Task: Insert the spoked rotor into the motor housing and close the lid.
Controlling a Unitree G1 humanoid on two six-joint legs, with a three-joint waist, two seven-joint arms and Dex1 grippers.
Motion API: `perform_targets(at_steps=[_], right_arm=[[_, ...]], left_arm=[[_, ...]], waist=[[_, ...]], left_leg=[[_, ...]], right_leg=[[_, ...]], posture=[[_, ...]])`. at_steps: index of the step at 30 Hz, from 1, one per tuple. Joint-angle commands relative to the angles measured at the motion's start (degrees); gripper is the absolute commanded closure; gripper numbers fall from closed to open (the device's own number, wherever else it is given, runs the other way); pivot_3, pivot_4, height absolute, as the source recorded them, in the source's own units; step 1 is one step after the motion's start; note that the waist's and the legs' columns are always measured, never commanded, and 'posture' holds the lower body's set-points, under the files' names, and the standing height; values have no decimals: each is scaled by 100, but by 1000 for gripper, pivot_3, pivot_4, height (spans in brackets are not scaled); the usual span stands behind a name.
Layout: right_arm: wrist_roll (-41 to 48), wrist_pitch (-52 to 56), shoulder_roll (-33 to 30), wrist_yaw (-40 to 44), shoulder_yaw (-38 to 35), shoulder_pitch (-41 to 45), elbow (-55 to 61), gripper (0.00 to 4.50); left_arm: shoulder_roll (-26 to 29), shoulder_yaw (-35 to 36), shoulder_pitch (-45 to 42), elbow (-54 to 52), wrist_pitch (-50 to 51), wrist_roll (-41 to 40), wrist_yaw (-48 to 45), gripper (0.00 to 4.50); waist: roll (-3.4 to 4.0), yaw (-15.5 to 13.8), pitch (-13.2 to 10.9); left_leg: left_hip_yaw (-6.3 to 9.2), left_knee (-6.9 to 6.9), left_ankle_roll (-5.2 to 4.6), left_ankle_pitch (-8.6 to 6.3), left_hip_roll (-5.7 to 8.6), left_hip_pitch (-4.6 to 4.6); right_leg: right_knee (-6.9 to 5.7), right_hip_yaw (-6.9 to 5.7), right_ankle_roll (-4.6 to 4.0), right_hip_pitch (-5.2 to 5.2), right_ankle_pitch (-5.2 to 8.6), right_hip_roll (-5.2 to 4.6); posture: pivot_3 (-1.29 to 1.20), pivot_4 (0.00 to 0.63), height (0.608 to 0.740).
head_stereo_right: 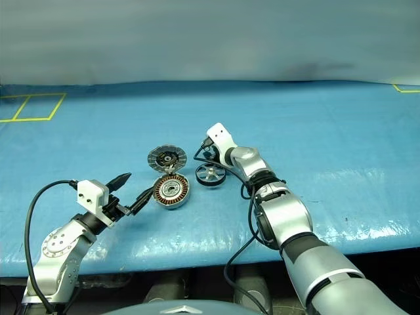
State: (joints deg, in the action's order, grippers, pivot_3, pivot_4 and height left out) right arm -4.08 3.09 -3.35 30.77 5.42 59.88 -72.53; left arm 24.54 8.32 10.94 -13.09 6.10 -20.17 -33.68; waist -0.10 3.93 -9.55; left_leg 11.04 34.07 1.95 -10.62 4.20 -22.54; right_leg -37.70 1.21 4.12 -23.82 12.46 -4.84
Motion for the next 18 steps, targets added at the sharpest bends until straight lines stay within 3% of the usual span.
perform_targets(at_steps=[1,16,18], right_arm=[[53,-8,67,-34,-147,190,9,2222],[0,-52,260,-246,-322,219,-131,2222],[-18,-37,260,-317,-319,206,-149,2590]], left_arm=[[42,92,26,-235,-33,40,49,0],[78,36,15,-214,42,74,51,0],[70,31,18,-212,48,90,53,0]], waist=[[0,0,0],[1,3,0],[1,3,0]], left_leg=[[0,0,0,0,0,0],[0,0,2,1,-15,1],[0,0,2,1,-15,1]], right_leg=[[0,0,0,0,0,0],[0,5,-3,0,-1,18],[0,5,-3,0,-1,19]], posture=[[0,150,740],[0,150,740],[0,150,740]])
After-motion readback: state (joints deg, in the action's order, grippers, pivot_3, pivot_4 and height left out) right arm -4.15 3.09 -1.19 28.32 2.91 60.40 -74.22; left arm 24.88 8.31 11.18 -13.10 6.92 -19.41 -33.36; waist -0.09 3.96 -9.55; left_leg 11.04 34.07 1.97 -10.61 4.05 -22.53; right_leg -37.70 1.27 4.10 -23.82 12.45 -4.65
